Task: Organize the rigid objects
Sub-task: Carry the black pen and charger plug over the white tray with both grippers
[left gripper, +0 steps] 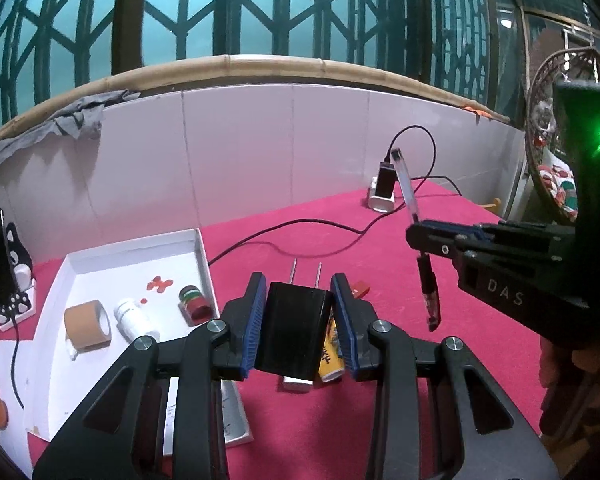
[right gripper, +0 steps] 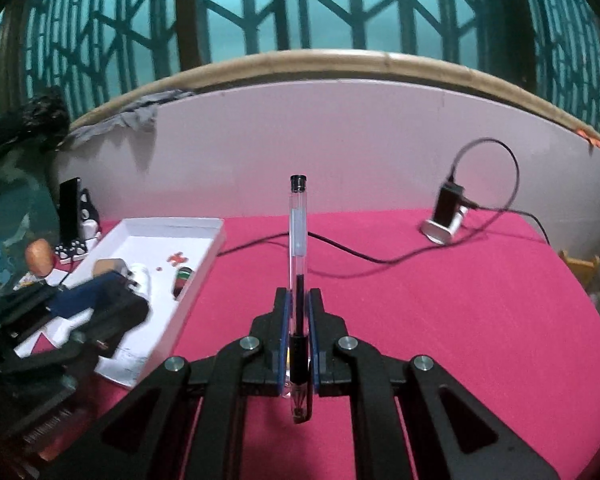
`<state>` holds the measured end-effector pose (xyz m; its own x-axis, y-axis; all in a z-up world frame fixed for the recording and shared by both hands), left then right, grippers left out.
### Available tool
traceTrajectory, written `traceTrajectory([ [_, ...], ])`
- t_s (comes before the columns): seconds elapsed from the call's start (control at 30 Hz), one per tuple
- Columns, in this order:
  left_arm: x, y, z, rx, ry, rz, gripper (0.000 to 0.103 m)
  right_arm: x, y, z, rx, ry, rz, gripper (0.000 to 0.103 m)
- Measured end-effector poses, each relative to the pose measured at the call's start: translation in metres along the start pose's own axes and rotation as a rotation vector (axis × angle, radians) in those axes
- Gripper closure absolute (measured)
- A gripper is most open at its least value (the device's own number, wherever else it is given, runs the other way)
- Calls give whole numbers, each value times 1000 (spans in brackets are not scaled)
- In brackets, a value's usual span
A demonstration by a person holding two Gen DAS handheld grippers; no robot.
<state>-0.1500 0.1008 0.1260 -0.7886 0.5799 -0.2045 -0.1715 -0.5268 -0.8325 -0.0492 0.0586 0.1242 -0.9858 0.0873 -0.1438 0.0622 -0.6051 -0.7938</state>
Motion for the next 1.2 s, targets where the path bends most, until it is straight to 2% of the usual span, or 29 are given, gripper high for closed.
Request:
traceTrajectory([
  [0.4, 46, -1, 0, -5, -62, 81, 70, 51, -29, -7, -36, -69, 87, 96],
  [0.9, 112, -7, 6, -38, -153, 184, 70, 108, -46, -28, -32, -151, 161, 96],
  [1.2, 169, -11, 10, -62, -258, 257, 70, 138, -50, -47, -16, -174, 196, 96],
])
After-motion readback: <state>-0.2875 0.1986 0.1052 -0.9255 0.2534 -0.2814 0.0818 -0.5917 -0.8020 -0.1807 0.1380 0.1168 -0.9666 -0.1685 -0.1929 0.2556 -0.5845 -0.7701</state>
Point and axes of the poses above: each gripper's, at about its wrist camera, not at the fingertips, and z roughly against the way its jaws point, x to its left, y to its underside, the point moved 3 cm from there along -z, roughly the way its jaws point, and after that the axes turned 11 degrees about z, right-handed, at the moved point
